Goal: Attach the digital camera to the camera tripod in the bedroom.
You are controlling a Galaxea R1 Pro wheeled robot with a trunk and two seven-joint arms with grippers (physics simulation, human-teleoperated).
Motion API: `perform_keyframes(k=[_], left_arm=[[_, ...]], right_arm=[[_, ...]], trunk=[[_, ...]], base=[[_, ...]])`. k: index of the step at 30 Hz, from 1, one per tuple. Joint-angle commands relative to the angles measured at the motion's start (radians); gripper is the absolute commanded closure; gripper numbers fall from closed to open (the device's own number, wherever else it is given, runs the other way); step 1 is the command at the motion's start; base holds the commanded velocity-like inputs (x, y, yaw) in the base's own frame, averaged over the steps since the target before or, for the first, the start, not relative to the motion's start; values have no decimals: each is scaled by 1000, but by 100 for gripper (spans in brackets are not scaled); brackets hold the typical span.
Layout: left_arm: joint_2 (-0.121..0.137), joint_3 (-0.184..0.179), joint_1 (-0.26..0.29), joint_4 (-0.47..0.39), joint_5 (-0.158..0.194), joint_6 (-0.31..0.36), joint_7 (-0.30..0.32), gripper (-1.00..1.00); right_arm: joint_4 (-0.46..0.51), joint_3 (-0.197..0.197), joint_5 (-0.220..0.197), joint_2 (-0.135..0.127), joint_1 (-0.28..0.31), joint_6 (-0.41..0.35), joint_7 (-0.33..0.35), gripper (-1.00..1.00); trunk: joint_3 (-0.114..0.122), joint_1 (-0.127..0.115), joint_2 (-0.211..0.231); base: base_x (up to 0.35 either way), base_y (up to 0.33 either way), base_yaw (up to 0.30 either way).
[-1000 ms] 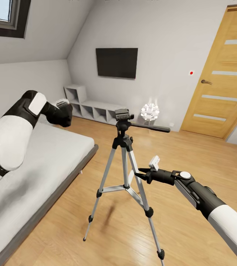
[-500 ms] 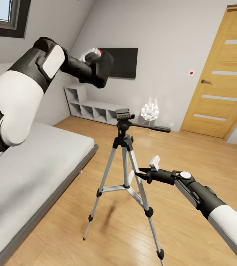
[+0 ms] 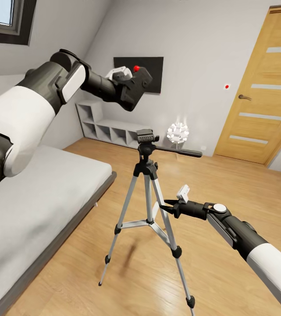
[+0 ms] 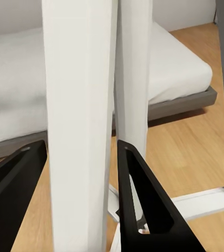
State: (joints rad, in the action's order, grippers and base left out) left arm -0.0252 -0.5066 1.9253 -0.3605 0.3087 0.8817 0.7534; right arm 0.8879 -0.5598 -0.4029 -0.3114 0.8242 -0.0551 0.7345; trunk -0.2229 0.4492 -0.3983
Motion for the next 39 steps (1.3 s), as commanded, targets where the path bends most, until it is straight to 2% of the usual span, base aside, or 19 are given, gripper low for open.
perform_keyframes(k=[1,5,11,14,15,16,18,19,20,21,22,24,27,37,39], left_arm=[[-3,-7,2,0,7,5,-1,100],[0,-10,1,7,2,7,-1,100],[29,-12,1,-5,-2,12,15,100],[34,-24,1,-40,-4,7,88,100],[37,-47,1,-74,-8,-3,161,100],[40,-64,1,-92,-11,-12,204,100],[65,-155,2,-164,-47,-80,383,100],[73,-180,2,-179,-60,-102,423,100],[91,-226,2,-206,-89,-144,496,100],[100,-246,1,-218,-104,-162,526,100],[118,-286,1,-251,-145,-202,589,100],[127,-305,1,-275,-177,-223,621,100],[131,-316,1,-290,-198,-233,637,100],[134,-327,2,-300,-218,-236,654,100],[135,-327,2,-294,-221,-204,654,100]], right_arm=[[-63,-5,4,-2,1,-6,0,100],[-63,-5,4,-2,1,-6,0,100],[-63,-5,4,-2,1,-5,0,100],[-63,-5,4,-2,1,-5,0,100],[-63,-5,4,-2,1,-5,0,100],[-63,-5,4,-2,1,-5,0,100],[-63,-5,4,-2,1,-5,0,100],[-63,-5,4,-2,1,-5,0,100],[-63,-5,4,-2,1,-5,0,100],[-63,-5,5,-2,1,-5,0,100],[-63,-6,5,-2,1,-5,0,100],[-63,-6,5,-2,1,-5,0,100],[-63,-5,5,-2,1,-5,0,100],[-62,-5,7,-2,1,-5,3,100],[-62,-5,8,-3,1,-5,4,100]], trunk=[[-2,1,-2],[-2,1,-2],[-2,1,-2],[-2,1,-2],[-2,1,-2],[-2,1,-2],[-2,1,-2],[-2,1,-2],[-2,1,-2],[-2,1,-2],[-2,1,-2],[-2,1,-2],[-2,1,-2],[-2,1,-2],[-2,1,-2]], base=[[0,0,0],[0,0,0],[0,0,0],[0,0,0],[0,0,0],[0,0,0],[0,0,0],[0,0,0],[0,0,0],[0,0,0],[0,0,0],[0,0,0],[0,0,0],[0,0,0],[0,0,0]])
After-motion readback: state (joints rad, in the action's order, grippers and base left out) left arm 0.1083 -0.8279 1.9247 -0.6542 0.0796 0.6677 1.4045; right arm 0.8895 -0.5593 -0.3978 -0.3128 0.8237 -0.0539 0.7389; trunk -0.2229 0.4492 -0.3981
